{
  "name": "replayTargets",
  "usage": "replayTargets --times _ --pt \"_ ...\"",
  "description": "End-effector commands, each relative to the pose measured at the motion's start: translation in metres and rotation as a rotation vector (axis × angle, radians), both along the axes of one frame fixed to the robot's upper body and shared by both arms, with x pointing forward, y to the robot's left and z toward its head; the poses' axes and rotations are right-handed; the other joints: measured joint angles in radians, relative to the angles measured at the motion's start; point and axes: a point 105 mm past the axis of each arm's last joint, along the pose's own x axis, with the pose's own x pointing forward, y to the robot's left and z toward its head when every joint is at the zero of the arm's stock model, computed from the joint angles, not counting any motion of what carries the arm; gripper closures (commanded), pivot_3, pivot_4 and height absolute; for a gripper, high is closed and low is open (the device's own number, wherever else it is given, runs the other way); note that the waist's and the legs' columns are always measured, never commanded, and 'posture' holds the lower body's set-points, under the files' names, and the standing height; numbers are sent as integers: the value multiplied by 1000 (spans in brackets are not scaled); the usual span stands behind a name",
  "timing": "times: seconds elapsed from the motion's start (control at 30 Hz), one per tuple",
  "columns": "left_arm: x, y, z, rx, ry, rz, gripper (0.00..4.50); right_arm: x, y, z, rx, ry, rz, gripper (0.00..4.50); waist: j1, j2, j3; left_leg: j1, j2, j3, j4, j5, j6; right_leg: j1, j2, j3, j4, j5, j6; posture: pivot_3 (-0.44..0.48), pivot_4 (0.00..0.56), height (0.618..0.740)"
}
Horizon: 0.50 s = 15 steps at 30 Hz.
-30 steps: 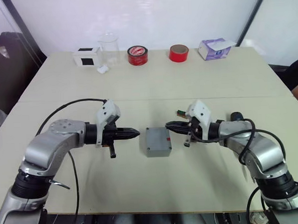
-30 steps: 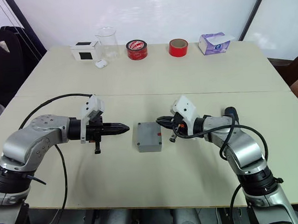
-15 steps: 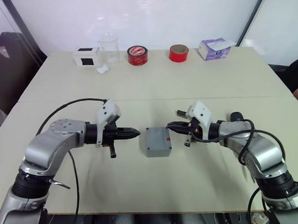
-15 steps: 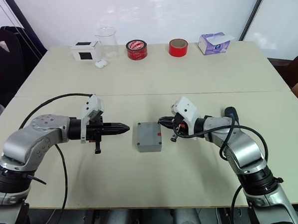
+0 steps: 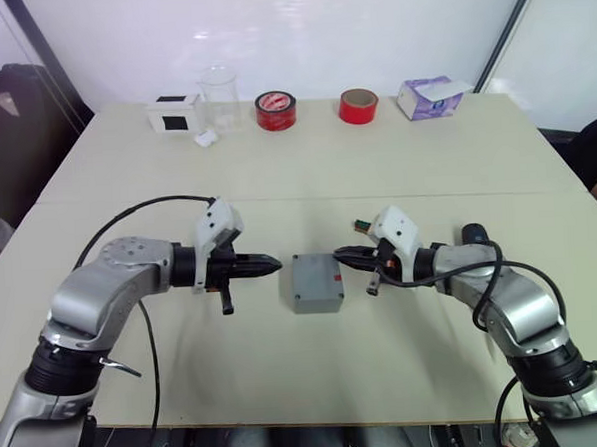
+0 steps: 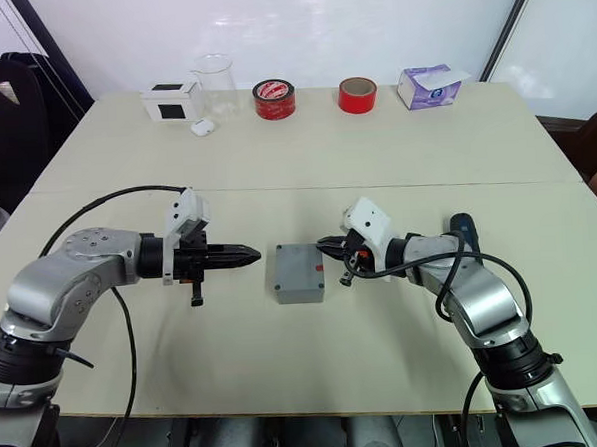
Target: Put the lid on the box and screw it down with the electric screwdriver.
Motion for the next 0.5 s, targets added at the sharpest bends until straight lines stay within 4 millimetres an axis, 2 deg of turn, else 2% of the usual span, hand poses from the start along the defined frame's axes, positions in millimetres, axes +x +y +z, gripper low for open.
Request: replayTargets --times 0.03,0.2,0.23,0.27,0.33,0.4,0.5 --pt "-1 -3 9 -10 -47 -15 4500 2 1 8 -7 -37 12 3686 0 0 0 0 0 0 0 0 0 0 0 0 0 0 0 0 150 740" --pt "-1 -3 9 -12 -46 -16 4500 2 -1 10 -10 -35 12 1812 0 0 0 0 0 0 0 0 0 0 0 0 0 0 0 0 150 740" --pt "-1 -4 10 -14 -46 -18 4500 3 -2 11 -11 -35 6 1591 0 0 0 0 0 0 0 0 0 0 0 0 0 0 0 0 150 740" --pt "-1 -4 10 -17 -46 -19 4500 4 -5 14 -7 -37 -7 1112 0 0 0 0 0 0 0 0 0 0 0 0 0 0 0 0 150 740" --pt "-2 -5 11 -25 -49 -23 4500 5 -10 23 35 -20 -34 481 0 0 0 0 0 0 0 0 0 0 0 0 0 0 0 0 150 740" --pt "-3 -8 16 -43 -56 -35 4500 5 -16 38 103 13 -60 481 1 0 0 0 0 0 0 0 0 0 0 0 0 0 0 0 150 740" --pt "-7 -15 27 -66 -74 -73 4500 10 -35 58 145 56 -150 481 1 0 0 0 0 0 0 0 0 0 0 0 0 0 0 0 150 740"
